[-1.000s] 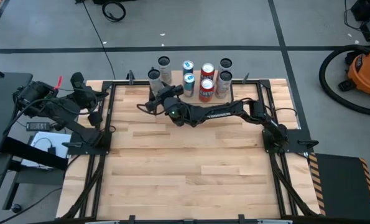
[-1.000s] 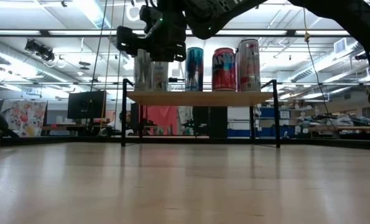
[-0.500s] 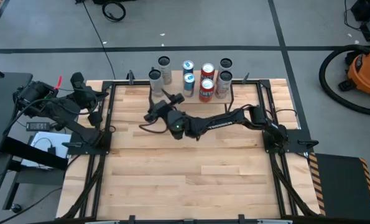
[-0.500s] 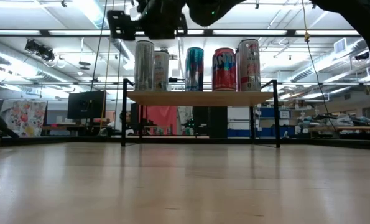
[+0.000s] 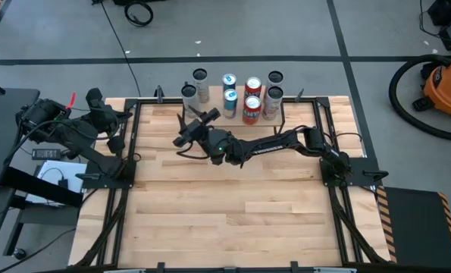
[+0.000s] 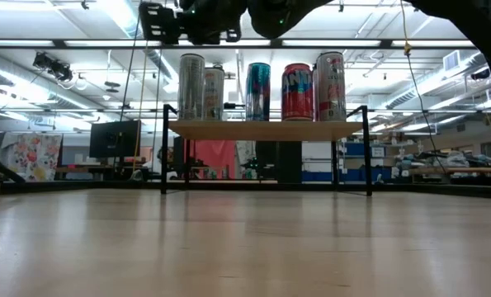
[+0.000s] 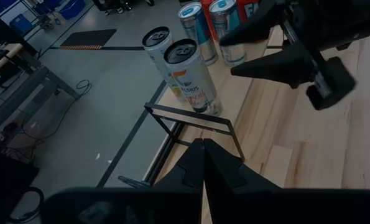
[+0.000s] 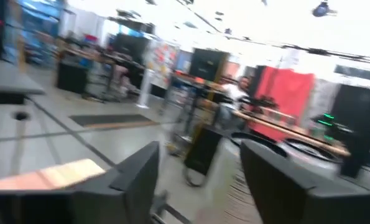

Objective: Place canned beverage on shelf
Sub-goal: Adjust the soda cans on the shelf

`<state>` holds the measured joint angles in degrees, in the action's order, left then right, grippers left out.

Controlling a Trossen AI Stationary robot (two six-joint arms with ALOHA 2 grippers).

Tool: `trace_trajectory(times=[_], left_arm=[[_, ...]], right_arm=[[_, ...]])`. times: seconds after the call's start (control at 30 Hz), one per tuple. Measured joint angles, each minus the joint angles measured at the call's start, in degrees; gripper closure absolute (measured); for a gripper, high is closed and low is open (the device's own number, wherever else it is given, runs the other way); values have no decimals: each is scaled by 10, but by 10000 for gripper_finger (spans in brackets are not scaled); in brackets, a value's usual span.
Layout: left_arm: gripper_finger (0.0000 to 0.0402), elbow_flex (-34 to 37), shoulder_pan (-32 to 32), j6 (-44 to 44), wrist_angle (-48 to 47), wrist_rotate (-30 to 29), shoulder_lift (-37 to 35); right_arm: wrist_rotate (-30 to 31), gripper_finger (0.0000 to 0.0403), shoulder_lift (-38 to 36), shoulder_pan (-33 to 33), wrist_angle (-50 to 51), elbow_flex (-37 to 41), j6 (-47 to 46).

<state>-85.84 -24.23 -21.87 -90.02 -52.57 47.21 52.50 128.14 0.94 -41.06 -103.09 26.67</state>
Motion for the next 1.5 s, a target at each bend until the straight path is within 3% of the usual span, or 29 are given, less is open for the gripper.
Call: trace_trajectory(times=[0.4, 0.67, 1.5], left_arm=[[395, 0, 0, 1, 0, 0, 0], [395, 0, 0, 3, 0, 0, 0], [395, 0, 0, 5, 0, 0, 0]], right_arm=[[-141, 392, 0, -34, 43, 0, -150], [-150, 397, 0, -49, 65, 0, -191], [-60, 399, 1, -55, 74, 0, -190]])
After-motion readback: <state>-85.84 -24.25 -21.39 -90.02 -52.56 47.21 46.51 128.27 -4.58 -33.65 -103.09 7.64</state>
